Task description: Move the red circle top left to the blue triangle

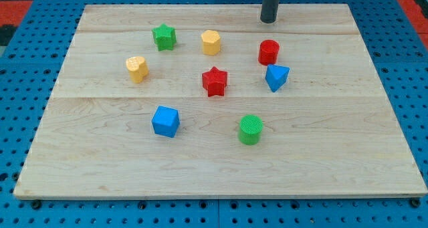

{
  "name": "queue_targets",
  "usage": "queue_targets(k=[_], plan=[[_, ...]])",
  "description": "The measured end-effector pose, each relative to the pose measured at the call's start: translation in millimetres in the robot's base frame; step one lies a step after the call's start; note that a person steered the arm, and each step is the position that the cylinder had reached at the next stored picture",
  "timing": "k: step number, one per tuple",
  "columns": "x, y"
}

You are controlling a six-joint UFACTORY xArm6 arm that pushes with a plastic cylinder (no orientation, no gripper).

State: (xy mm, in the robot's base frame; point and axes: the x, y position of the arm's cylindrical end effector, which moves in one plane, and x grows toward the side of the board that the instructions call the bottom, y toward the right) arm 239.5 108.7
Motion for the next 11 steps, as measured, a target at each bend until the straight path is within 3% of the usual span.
queue_targets(k=[2, 3, 4, 5, 6, 9, 10, 11], plan=[[1.9, 3.2], [7.7, 43.1], [77.0, 95.8], [89.1, 52.5], [74.5, 33.1], [75.9, 26.7], [76.0, -33.0], [76.2, -40.1]])
